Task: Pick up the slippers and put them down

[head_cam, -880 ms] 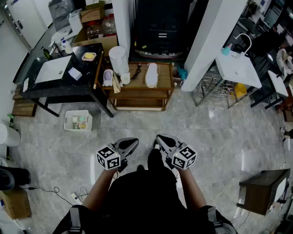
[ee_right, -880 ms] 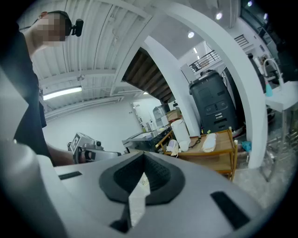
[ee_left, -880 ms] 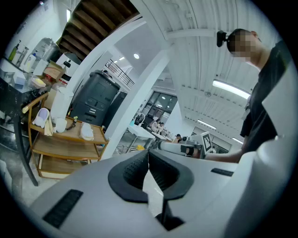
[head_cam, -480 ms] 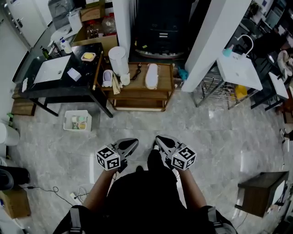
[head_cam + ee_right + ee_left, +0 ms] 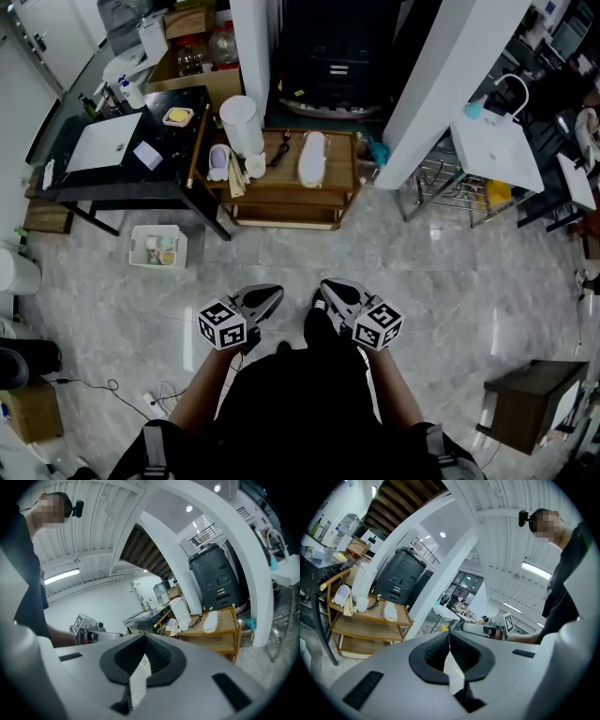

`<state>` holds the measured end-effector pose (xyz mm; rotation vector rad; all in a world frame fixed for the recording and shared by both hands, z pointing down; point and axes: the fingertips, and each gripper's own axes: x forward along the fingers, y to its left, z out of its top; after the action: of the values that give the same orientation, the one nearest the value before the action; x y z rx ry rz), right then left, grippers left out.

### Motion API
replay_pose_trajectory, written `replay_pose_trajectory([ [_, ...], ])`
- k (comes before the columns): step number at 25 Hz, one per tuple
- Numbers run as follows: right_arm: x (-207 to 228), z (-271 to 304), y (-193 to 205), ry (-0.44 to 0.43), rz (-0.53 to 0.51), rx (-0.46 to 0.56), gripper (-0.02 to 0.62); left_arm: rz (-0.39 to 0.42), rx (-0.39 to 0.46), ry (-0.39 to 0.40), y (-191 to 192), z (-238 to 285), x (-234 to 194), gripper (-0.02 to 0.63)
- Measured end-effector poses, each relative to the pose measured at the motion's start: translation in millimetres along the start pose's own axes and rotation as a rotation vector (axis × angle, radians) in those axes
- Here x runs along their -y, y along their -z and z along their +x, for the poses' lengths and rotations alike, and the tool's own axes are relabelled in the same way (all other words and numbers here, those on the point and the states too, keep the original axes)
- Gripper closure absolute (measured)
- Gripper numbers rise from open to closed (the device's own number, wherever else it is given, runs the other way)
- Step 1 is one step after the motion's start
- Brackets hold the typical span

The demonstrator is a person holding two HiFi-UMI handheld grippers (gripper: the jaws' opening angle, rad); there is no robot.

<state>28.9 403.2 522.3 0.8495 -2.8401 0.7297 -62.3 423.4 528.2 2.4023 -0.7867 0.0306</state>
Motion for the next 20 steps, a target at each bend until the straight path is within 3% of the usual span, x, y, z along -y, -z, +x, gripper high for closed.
replay_pose_trajectory([
  [12, 66, 32, -45, -0.068, -0.035, -0.036, 0.588, -0.012, 0.028, -0.069, -49, 51, -42, 0.592],
  [20, 124, 37, -62, -0.093, 0.008, -0.072, 0.588, -0.016, 0.063, -0.107, -83, 100, -60, 0.592],
])
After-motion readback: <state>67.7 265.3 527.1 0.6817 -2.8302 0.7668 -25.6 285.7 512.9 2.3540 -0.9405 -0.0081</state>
